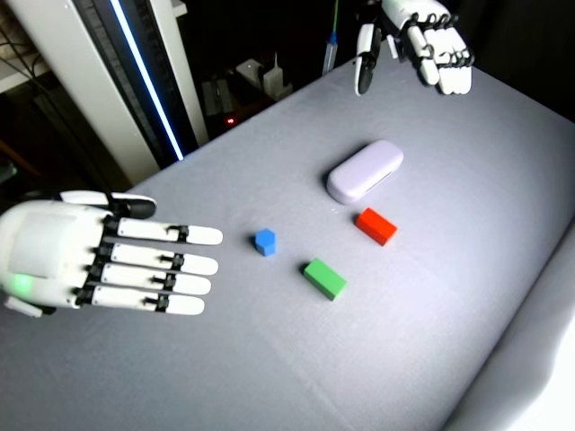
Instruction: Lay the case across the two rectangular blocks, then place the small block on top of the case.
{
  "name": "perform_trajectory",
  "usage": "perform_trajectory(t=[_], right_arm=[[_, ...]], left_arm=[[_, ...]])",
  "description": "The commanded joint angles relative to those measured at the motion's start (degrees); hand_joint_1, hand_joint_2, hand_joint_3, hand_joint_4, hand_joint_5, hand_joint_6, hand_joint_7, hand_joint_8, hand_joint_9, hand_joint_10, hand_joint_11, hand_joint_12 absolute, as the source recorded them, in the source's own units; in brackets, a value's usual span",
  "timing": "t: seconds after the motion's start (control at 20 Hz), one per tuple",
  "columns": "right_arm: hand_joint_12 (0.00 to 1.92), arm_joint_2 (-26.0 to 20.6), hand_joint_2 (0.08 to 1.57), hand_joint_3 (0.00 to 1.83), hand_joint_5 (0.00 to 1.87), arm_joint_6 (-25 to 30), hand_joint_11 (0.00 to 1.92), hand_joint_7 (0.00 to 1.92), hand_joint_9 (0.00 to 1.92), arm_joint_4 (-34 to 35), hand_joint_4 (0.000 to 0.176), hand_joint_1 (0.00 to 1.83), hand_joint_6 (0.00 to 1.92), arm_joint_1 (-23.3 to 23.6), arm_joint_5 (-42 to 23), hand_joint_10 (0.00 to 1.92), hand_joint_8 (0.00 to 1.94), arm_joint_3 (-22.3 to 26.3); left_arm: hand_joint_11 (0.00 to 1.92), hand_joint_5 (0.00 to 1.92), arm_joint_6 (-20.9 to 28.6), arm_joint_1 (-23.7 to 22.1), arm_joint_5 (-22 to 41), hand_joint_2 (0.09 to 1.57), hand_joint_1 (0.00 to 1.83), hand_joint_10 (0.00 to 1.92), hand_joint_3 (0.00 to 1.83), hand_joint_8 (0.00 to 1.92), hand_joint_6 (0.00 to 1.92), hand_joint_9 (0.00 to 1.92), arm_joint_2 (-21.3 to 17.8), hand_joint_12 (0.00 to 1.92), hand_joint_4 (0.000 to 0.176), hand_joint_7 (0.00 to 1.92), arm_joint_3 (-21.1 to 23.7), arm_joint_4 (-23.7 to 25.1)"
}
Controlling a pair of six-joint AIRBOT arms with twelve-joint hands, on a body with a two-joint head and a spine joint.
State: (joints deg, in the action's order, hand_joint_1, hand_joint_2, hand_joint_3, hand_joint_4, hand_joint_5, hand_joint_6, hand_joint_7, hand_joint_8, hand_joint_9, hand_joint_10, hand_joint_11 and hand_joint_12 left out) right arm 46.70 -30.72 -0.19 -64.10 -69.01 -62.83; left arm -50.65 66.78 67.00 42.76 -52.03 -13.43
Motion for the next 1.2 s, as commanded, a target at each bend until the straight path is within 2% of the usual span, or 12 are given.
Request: perform_trajectory(t=[0.0,0.1,0.25,0.3,0.35,0.6,0.75,0.8,0.85,0.9,1.0,1.15], right_arm=[[0.80,-0.1,1.21,0.00,0.41,0.3,0.00,0.32,0.28,1.2,0.000,0.73,0.00,0.7,-6.5,0.01,0.00,-0.2],[0.81,0.0,1.21,0.00,0.41,0.3,0.00,0.32,0.29,1.1,0.000,0.71,0.00,0.9,-6.3,0.01,0.00,-0.3],[0.82,0.3,1.21,0.00,0.40,0.3,0.00,0.31,0.29,0.9,0.000,0.71,0.00,1.1,-5.9,0.00,0.00,-0.4],[0.82,0.3,1.21,0.00,0.40,0.3,0.00,0.31,0.29,0.7,0.000,0.73,0.00,1.1,-5.9,0.01,0.00,-0.4],[0.83,0.3,1.21,0.00,0.40,0.3,0.01,0.32,0.30,0.6,0.000,0.72,0.00,1.1,-5.9,0.01,0.00,-0.4],[0.81,0.3,1.21,0.00,0.42,0.4,0.00,0.31,0.30,0.4,0.000,0.67,0.00,1.1,-5.9,0.00,0.00,-0.5],[0.82,0.5,1.21,0.00,0.42,0.6,0.03,0.32,0.32,0.3,0.000,0.69,0.00,1.1,-5.9,0.01,0.00,-0.5],[0.83,0.6,1.21,0.00,0.42,0.6,0.04,0.32,0.33,0.3,0.000,0.72,0.00,1.1,-5.9,0.01,0.00,-0.5],[0.84,0.6,1.21,0.00,0.42,0.6,0.03,0.32,0.32,0.3,0.000,0.74,0.00,1.1,-5.9,0.01,0.00,-0.5],[0.87,0.6,1.21,0.00,0.42,0.7,0.01,0.32,0.32,0.3,0.000,0.73,0.00,1.1,-5.9,0.00,0.00,-0.5],[0.89,0.6,1.22,0.00,0.42,0.9,0.00,0.32,0.31,0.3,0.000,0.75,0.00,1.1,-5.9,0.00,0.00,-0.5],[0.94,0.6,1.21,0.00,0.42,1.1,0.00,0.33,0.33,0.3,0.000,0.77,0.00,1.1,-5.9,0.00,0.00,-0.4]], left_arm=[[0.00,0.15,0.3,-0.6,6.4,0.80,0.65,0.02,0.01,0.00,0.00,0.16,0.2,0.35,0.135,0.17,-0.4,0.0],[0.00,0.16,0.5,-0.8,4.9,0.80,0.64,0.01,0.00,0.00,0.00,0.17,0.4,0.39,0.130,0.18,-0.7,0.4],[0.00,0.16,1.5,-2.5,0.0,0.77,0.67,0.00,0.00,0.00,0.00,0.17,1.7,0.50,0.144,0.20,-2.3,1.8],[0.00,0.09,1.8,-3.7,-2.4,0.76,0.65,0.01,0.00,0.00,0.00,0.08,2.4,0.29,0.170,0.14,-3.1,2.5],[0.00,0.07,1.9,-4.5,-4.0,0.72,0.69,0.00,0.00,0.00,0.00,0.06,2.7,0.19,0.175,0.13,-3.6,3.0],[0.00,0.09,2.0,-11.9,-17.7,0.70,0.80,0.01,0.01,0.00,0.00,0.11,6.8,0.25,0.167,0.12,-8.4,8.7],[0.00,0.11,2.0,-13.6,-23.1,0.72,0.81,0.01,0.00,0.00,0.00,0.15,9.0,0.22,0.176,0.17,-10.8,9.9],[0.00,0.13,1.9,-13.9,-24.1,0.72,0.84,0.00,0.00,0.01,0.00,0.21,9.5,0.31,0.160,0.23,-11.3,10.0],[0.00,0.13,1.6,-14.2,-25.3,0.74,0.85,0.00,0.00,0.00,0.00,0.26,10.0,0.43,0.156,0.27,-11.8,10.1],[0.00,0.13,1.2,-14.4,-26.2,0.75,0.86,0.00,0.00,0.00,0.00,0.29,10.4,0.49,0.157,0.29,-12.2,10.0],[0.00,0.15,-1.1,-14.8,-28.0,0.74,0.89,0.00,0.00,0.00,0.00,0.37,11.7,0.65,0.175,0.36,-13.0,8.5],[0.07,0.20,-4.1,-15.7,-30.3,0.75,0.91,0.01,0.00,0.00,0.00,0.46,13.1,0.84,0.130,0.40,-14.0,6.9]])
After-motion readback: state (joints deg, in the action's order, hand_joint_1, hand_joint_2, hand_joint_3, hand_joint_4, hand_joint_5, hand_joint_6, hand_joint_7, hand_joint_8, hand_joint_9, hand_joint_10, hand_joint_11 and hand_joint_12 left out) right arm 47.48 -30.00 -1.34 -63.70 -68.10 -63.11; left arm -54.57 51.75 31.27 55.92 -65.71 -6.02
